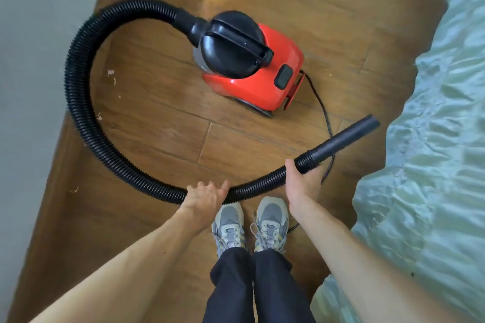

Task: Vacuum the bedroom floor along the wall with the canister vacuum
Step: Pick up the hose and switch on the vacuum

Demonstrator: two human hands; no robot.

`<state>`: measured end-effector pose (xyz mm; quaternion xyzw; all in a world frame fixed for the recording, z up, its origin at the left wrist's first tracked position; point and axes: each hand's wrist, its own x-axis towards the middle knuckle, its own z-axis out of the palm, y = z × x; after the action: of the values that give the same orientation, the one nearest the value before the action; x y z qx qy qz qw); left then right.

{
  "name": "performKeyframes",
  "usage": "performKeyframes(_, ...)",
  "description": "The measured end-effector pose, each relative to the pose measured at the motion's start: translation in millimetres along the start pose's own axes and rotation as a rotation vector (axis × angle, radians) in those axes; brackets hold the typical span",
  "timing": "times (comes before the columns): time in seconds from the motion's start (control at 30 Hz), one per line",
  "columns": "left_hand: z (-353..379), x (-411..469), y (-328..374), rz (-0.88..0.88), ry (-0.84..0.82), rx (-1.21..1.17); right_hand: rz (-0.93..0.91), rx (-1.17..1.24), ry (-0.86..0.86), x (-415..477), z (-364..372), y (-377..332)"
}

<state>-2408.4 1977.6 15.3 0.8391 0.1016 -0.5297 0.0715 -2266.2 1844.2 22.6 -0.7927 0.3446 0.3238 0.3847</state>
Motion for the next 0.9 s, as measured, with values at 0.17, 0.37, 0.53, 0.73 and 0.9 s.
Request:
performKeyframes(0.17,-30.2,-39.1,-2.6,-0.079,0.175,-0.316,-0.494,-0.114,-0.162,-69.8,-20.9,-71.5)
performKeyframes(0.37,-35.6,-75.0,-4.9,-0.158,0.446,-0.779,-0.882,-0.342,-0.523,-125.0,-6.8,-123.6)
performKeyframes(0.53,-33.9,-111.8,-13.5,-0.204,0.629,-1.125,-1.152,-0.558,-0.799,-158.9,20.5,-141.2)
performKeyframes(0.73,-26.3,-147.8,-20.9,-0.188,0.684,-1.503,-1.178,-0.825,-1.054,-196.9,56.6,-137.5)
performKeyframes(0.9,-9.7,-162.7,-22.5,-0.207,0.649,-1.773,-1.153,-1.026,-1.223,-231.4,81.9,-124.0)
